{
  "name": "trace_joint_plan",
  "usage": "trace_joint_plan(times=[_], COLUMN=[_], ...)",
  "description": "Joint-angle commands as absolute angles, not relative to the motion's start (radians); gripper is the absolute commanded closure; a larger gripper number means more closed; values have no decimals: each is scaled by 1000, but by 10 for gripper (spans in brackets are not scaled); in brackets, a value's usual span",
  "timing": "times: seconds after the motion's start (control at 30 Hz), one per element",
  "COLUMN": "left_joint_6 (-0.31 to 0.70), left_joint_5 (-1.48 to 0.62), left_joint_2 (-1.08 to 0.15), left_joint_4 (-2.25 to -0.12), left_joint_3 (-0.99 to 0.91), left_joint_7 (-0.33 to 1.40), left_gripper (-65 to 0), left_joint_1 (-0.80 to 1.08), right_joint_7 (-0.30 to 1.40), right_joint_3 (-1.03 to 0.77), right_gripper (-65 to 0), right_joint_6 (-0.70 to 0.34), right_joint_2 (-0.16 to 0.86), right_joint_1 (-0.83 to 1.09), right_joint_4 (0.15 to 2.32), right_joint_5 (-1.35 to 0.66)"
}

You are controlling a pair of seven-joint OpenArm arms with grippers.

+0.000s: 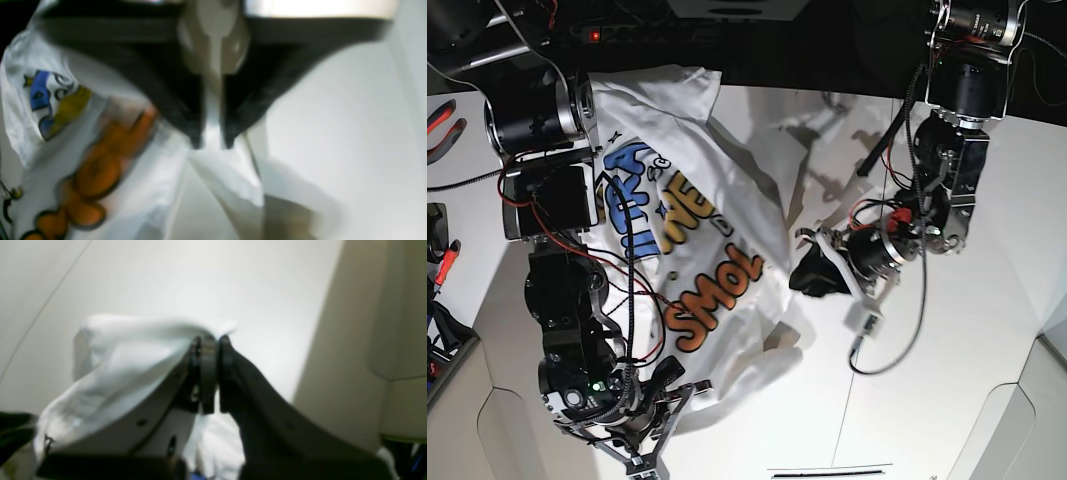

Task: Layout the t-shirt on the table in an organized manner, then fold the t-shirt properly
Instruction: 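Drag the shirt with the right gripper and release it flat, then grasp the shirt body with the right gripper near the printed logo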

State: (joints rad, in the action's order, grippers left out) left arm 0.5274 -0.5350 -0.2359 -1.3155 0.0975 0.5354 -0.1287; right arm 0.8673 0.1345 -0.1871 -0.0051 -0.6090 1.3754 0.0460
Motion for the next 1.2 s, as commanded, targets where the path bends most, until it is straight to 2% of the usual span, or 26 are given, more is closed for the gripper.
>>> trace_joint_plan(times=[0.0, 0.3, 0.77, 0.93, 1.17], left_joint_6=[531, 527, 528, 528, 528], left_joint_5=[-570, -560, -565, -565, -553], left_joint_2=[-241, -265, -274, -274, -274], left_joint_4=[-1370, -1431, -1431, -1431, -1431], left_joint_3=[74, 20, 20, 26, 139], left_joint_7=[522, 529, 529, 529, 529], left_gripper=[-263, -262, -262, -262, -259], left_joint_1=[-150, -141, -138, -138, -159], right_joint_7=[833, 779, 715, 746, 850], right_joint_3=[129, 30, -219, -321, -422], right_gripper=[0, 0, 0, 0, 0], right_joint_6=[-184, -168, -141, -109, -116], right_joint_2=[-3, -3, 4, 6, 6], right_joint_1=[-624, -478, -113, -20, 25], right_joint_4=[1408, 1671, 2214, 2182, 1990], right_joint_5=[44, 71, 67, 67, 54])
